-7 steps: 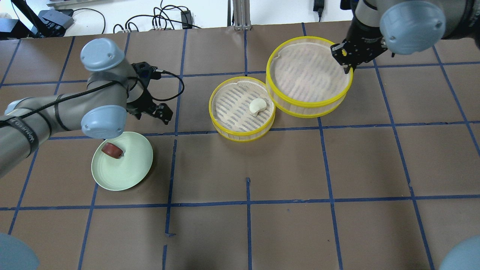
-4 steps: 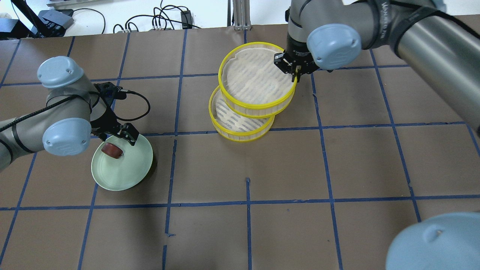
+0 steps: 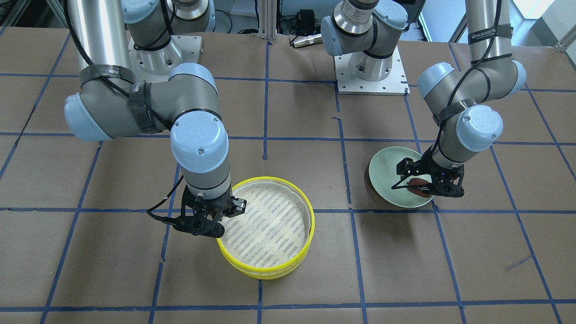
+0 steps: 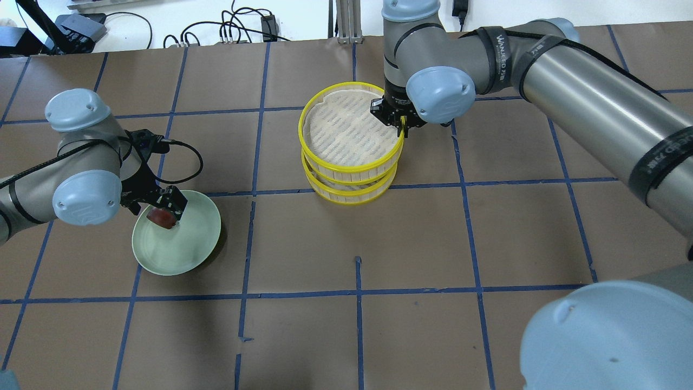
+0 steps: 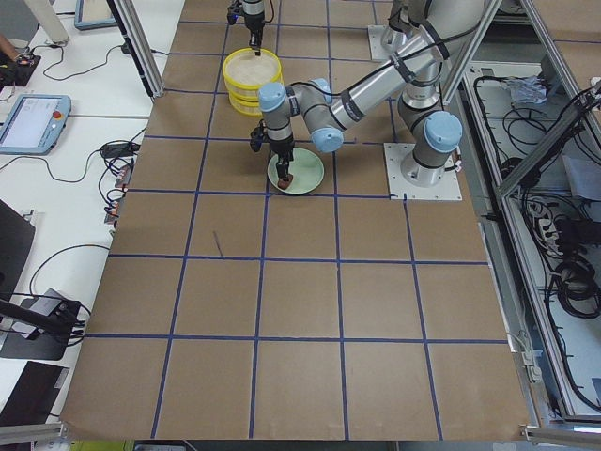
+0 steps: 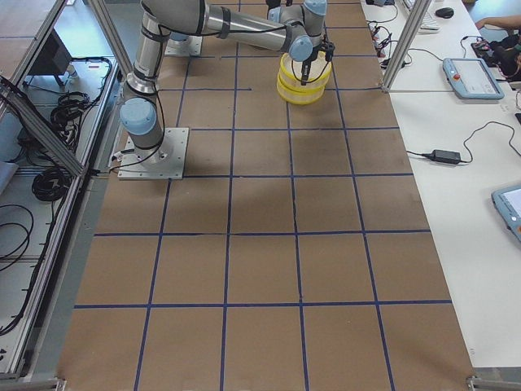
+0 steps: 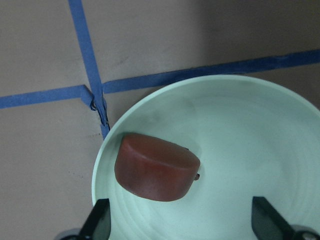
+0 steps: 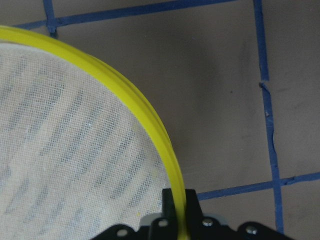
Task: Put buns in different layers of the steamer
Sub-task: 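Grasp the brown bun on the green plate with the left gripper and lift it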
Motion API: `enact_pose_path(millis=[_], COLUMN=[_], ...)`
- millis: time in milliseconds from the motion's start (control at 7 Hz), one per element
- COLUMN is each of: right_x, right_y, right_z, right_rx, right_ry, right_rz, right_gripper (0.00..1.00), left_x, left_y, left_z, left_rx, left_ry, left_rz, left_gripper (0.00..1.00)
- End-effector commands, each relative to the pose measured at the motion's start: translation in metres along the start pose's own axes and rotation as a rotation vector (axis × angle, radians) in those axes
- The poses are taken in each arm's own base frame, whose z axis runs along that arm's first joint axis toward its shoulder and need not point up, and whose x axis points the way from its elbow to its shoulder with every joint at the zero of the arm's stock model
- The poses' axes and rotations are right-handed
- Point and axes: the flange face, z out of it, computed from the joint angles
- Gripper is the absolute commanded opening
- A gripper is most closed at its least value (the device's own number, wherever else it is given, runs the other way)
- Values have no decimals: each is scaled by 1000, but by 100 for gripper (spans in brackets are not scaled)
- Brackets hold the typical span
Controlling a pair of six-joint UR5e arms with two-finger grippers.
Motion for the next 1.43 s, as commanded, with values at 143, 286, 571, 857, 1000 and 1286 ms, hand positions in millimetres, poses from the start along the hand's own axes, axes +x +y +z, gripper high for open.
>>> enact_pose_path(millis=[143,286,571,857,1000,1286], right_x=[0,-5,-5,-4,-5,-4], right_y=[3,7,7,6,6,10], right_z=[6,3,5,6,6,12], right_rx=[-11,-8,-11,-8,-5,-18], right_ry=[5,4,5,7,6,8], right_rz=[-9,-15,-18,-24,-21,-17], right_gripper=[5,6,7,7,7,23], left_x=[2,2,1,15,38,65], left_y=[0,1,-7,-24,-29,-23], left_z=[16,16,-8,-59,-83,-120], left_rx=[-29,-30,24,130,169,230], left_ry=[12,11,-9,-41,-65,-88], left_rz=[5,4,7,31,71,116], left_gripper=[19,2,1,1,1,1])
